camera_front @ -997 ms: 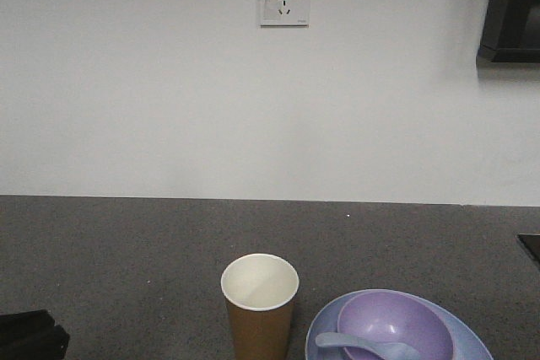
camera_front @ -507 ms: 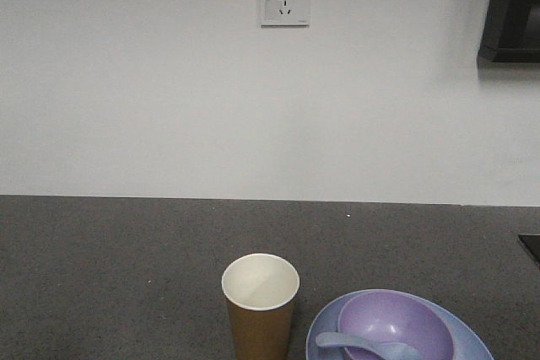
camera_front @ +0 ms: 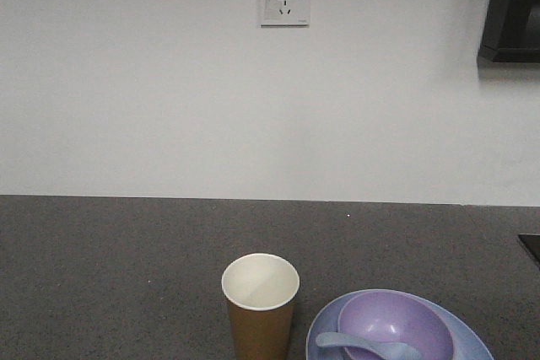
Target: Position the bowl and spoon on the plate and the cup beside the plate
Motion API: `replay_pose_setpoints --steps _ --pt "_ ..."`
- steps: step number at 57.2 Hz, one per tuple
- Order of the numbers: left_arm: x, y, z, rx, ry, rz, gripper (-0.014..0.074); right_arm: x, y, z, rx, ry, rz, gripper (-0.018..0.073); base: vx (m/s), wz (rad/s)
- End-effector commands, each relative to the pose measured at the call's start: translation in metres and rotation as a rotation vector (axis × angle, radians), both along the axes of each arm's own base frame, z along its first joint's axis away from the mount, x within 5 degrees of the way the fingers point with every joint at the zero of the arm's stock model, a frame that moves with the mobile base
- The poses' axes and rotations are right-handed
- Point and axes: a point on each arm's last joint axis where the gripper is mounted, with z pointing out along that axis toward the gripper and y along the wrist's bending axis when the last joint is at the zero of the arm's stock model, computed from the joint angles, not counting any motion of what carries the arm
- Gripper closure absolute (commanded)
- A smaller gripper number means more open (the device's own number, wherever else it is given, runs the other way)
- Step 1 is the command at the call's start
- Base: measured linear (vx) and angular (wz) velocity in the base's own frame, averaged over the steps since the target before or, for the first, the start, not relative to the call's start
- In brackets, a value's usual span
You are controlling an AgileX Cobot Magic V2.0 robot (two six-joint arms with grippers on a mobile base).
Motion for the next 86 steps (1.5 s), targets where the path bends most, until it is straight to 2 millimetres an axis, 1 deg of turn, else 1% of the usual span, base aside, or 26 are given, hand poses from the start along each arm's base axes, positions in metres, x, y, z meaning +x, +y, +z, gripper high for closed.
replay_pose_setpoints --steps 1,29,35,40,44,51,54,59,61,66,69,71,86 --pt "-0.002 0.0 0.016 -0.022 -0.103 0.002 0.0602 0.001 -0.002 0.015 0.006 -0.097 -0.02 0.0568 0.0 0.0" --pt "-0.002 0.0 0.016 -0.022 -0.103 0.002 0.0602 0.001 -0.002 0.015 0.006 -0.097 -0.02 0.0568 0.0 0.0" --pt "-0.002 0.0 0.016 -0.022 -0.103 0.002 0.0602 0.002 -0.003 0.015 -0.024 -0.105 -0.034 0.0568 0.0 0.0" --pt "-0.002 0.0 0.016 -0.022 -0.103 0.002 0.0602 0.003 -0.005 0.011 0.046 -0.086 -0.071 0.0568 0.0 0.0" --pt "-0.002 0.0 0.016 -0.022 -0.103 0.002 0.0602 0.006 -0.01 -0.002 0.106 -0.072 -0.13 0.0568 0.0 0.0" --pt "-0.002 0.0 0.016 -0.022 -0.103 0.002 0.0602 0.006 -0.015 -0.037 0.173 -0.086 -0.207 0.0568 0.0 0.0" --pt "-0.002 0.0 0.016 -0.022 -0.103 0.002 0.0602 0.004 -0.017 -0.056 0.152 -0.103 -0.216 0.0568 0.0 0.0" --pt "-0.002 0.0 0.016 -0.022 -0.103 0.002 0.0602 -0.001 -0.016 -0.082 0.119 -0.156 -0.204 0.0568 0.0 0.0" --pt "-0.002 0.0 0.016 -0.022 -0.103 0.002 0.0602 -0.005 -0.016 -0.098 0.119 -0.179 -0.196 0.0568 0.0 0.0" --pt "-0.002 0.0 0.016 -0.022 -0.103 0.002 0.0602 -0.01 -0.015 -0.121 0.136 -0.224 -0.185 0.0568 0.0 0.0" --pt "-0.002 0.0 0.016 -0.022 -0.103 0.002 0.0602 -0.013 -0.015 -0.13 0.147 -0.251 -0.182 0.0568 0.0 0.0" --pt "-0.002 0.0 0.016 -0.022 -0.103 0.002 0.0602 -0.015 -0.015 -0.132 0.15 -0.232 -0.188 0.0568 0.0 0.0" --pt "-0.002 0.0 0.016 -0.022 -0.103 0.002 0.0602 -0.015 -0.016 -0.135 0.147 -0.197 -0.195 0.0568 0.0 0.0"
